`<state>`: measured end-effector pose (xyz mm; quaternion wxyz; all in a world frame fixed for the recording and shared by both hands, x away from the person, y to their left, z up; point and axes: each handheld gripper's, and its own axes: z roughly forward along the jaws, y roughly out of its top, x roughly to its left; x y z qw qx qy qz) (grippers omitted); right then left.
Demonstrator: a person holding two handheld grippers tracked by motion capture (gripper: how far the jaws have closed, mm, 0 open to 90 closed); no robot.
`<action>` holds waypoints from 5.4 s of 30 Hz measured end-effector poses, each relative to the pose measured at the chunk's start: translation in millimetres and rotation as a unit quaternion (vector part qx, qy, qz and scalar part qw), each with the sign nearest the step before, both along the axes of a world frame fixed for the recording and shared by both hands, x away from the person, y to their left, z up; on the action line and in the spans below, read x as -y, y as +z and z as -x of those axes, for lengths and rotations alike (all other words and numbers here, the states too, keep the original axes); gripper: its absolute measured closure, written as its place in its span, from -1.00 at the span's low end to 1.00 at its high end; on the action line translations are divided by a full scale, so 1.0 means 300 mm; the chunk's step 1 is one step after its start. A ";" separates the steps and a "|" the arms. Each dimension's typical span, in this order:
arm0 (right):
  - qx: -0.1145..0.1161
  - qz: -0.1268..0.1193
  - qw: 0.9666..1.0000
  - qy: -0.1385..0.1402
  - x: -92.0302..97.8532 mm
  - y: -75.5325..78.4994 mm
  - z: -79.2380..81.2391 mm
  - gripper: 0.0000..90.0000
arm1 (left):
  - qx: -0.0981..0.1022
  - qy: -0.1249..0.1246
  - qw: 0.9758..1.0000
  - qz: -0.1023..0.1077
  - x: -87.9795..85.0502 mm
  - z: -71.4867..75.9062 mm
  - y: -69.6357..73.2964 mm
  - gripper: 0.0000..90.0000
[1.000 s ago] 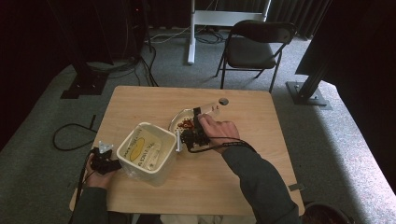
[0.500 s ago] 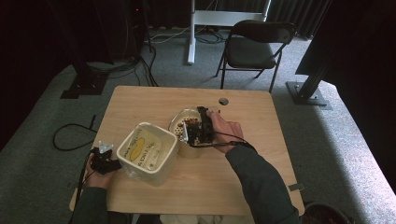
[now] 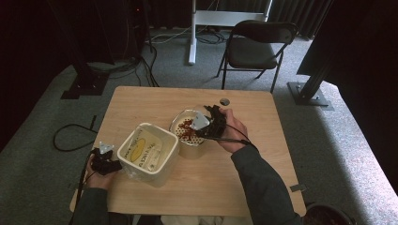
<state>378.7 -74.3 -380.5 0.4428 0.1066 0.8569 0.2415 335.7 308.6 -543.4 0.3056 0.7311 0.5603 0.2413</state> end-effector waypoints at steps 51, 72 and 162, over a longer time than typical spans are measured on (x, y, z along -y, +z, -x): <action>-0.202 -0.295 0.931 0.080 0.137 0.061 -0.029 -0.18 | 0.000 0.000 1.000 0.000 0.000 0.000 0.000 -0.45; -0.236 -0.317 0.910 0.128 0.086 0.074 0.010 -0.18 | 0.000 0.000 1.000 0.000 0.000 0.000 0.000 -0.45; -0.338 -0.327 0.847 0.248 -0.242 0.120 0.081 -0.25 | -0.001 0.001 1.000 0.001 0.001 -0.001 0.000 -0.45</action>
